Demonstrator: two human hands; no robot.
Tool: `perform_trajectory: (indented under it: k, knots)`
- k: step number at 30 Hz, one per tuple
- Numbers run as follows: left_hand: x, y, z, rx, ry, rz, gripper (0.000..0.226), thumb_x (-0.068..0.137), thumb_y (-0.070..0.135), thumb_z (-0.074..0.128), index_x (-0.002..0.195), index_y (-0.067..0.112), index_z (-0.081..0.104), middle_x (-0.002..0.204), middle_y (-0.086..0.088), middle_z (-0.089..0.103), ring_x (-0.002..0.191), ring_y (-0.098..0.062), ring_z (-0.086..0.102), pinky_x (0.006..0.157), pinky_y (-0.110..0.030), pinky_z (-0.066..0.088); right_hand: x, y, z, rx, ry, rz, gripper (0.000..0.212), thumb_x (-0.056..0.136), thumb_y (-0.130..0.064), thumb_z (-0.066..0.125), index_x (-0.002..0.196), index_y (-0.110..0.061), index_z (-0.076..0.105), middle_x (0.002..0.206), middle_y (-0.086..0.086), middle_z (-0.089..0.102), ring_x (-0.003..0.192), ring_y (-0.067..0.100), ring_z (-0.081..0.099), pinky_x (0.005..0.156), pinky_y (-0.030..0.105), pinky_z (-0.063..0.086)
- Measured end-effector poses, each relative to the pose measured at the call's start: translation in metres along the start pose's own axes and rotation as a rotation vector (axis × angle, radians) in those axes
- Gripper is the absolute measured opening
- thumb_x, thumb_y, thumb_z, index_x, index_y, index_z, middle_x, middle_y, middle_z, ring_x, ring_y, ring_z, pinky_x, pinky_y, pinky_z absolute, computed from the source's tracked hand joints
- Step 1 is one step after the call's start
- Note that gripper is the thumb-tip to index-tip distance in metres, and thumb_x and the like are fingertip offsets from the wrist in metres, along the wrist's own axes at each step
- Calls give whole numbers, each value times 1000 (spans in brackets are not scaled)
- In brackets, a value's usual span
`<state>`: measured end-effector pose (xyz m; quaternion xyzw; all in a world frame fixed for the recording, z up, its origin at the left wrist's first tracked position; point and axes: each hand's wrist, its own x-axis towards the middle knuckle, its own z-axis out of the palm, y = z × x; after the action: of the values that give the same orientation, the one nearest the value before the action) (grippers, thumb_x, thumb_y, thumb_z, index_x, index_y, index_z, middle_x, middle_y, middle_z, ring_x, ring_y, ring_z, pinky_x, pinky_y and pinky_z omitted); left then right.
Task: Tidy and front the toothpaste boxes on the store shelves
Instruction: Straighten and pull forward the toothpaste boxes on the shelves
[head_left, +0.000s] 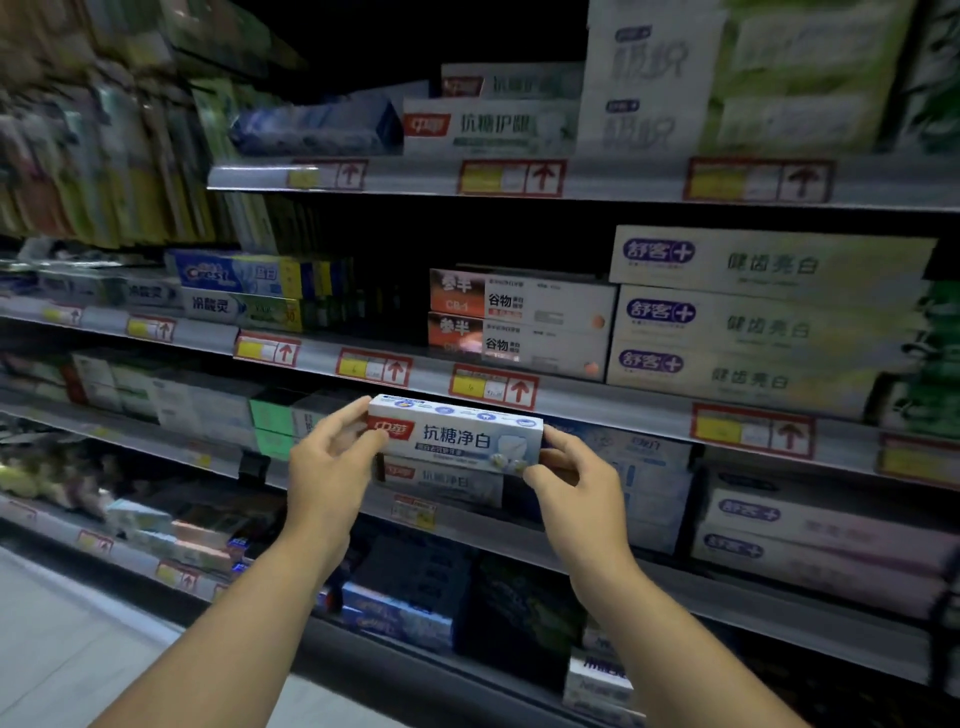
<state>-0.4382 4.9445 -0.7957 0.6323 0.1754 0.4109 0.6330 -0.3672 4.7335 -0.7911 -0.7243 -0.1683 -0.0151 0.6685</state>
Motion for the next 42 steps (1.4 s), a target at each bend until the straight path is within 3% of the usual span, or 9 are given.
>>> perform_trajectory:
  k: [3,5,11,16,22,27,35,39,42]
  knots:
    - [-5,-1,-5,-68,26,-15,40,94,11,68,128,33,68,119,8,71,115,-13,65,103,-33,49,-1,-1,11,1,-14,-37,49,94,-10,64,133,-40,63,123,-15,63,103,-4,61,87,26,55]
    - [-8,-16,-9,-90,53,-17,40,95,6,65,127,29,69,113,11,74,109,-8,67,102,-33,51,-5,7,21,-17,-14,-69,52,95,-13,64,136,-43,58,122,-19,56,102,-9,58,82,17,49]
    - [29,-56,-11,-72,208,10,34,96,6,56,113,29,76,108,6,76,103,-10,69,89,-32,56,7,35,56,-63,43,-125,54,97,-19,66,144,-39,51,118,-22,52,110,-5,57,95,24,49]
    - [57,-53,5,-194,382,29,24,96,13,56,104,21,77,98,1,76,89,-10,69,77,-28,56,10,37,73,-90,52,-146,53,96,-17,66,143,-37,52,118,-17,54,112,-1,57,95,20,48]
    - [68,-45,-1,-82,172,105,22,101,20,55,110,22,74,106,2,74,98,-10,69,79,-23,54,10,41,68,-83,42,-114,55,96,-16,66,143,-41,49,123,-19,52,107,-10,55,83,7,48]
    - [58,-57,-22,25,25,11,21,101,22,57,108,32,73,108,4,76,105,-12,69,96,-39,56,1,47,69,-78,56,-52,52,96,-14,65,142,-34,53,124,-12,53,99,-11,57,76,9,50]
    - [39,-55,-36,42,63,-7,20,99,22,59,103,34,74,102,2,75,99,-18,70,83,-35,60,7,21,74,-80,89,-48,51,96,-21,67,142,-35,53,123,-11,49,93,-2,61,70,14,50]
    - [45,-34,-34,-12,187,63,22,101,23,55,112,29,74,84,22,73,77,4,64,76,-25,56,2,6,84,-36,84,-130,53,97,-17,63,144,-38,52,123,-16,51,97,-9,58,72,10,52]
    - [52,-20,-37,-73,266,140,24,100,23,55,113,26,75,101,16,74,96,1,67,91,-33,57,-4,-3,91,33,89,-195,52,98,-14,63,143,-37,54,123,-18,55,104,-7,59,84,15,54]
